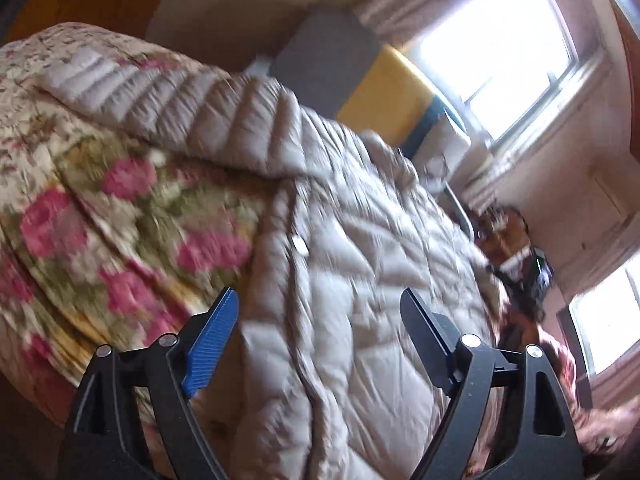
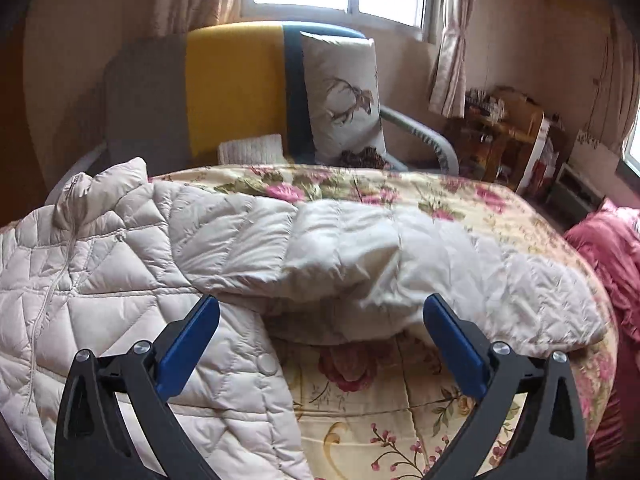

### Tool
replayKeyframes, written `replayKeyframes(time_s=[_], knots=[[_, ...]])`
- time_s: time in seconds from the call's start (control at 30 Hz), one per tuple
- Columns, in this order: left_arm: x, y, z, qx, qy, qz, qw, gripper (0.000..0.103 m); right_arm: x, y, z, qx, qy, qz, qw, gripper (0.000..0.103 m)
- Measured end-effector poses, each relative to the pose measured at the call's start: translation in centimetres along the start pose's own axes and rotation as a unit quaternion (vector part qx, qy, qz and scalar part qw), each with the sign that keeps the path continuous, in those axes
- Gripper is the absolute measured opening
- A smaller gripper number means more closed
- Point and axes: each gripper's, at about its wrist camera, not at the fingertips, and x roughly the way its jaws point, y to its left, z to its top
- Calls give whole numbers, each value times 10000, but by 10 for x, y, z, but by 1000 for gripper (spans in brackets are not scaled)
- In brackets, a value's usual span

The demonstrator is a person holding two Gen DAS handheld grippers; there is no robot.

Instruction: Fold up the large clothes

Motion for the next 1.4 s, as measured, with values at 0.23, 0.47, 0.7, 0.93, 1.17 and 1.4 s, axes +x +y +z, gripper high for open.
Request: replayKeyframes(time_s=[0.23, 0.47, 0.7, 0.93, 1.17, 1.4], knots=[[12, 55, 76, -664, -875, 1081, 9881, 93, -7, 84, -19, -1606, -137, 279, 9865, 101], [37, 144, 126, -1961, -1239, 1520, 9608, 92, 26, 99, -47, -1869, 376, 286, 9812, 101], [48, 212, 137, -2719, -1449, 1749, 9351, 80, 27, 96, -49, -1778, 411, 360, 9825, 101], [65, 219, 151, -2669, -1731, 1466, 9366, 74, 26, 94, -49, -1776, 408, 365, 9826, 101], [57, 245, 142, -3434, -2021, 984, 9119, 6, 26, 95, -49, -1769, 409, 369, 9827, 101], [-2, 216, 89, -3448, -2858, 882, 8897, 4, 26, 94, -49, -1772, 394, 359, 9827, 101]])
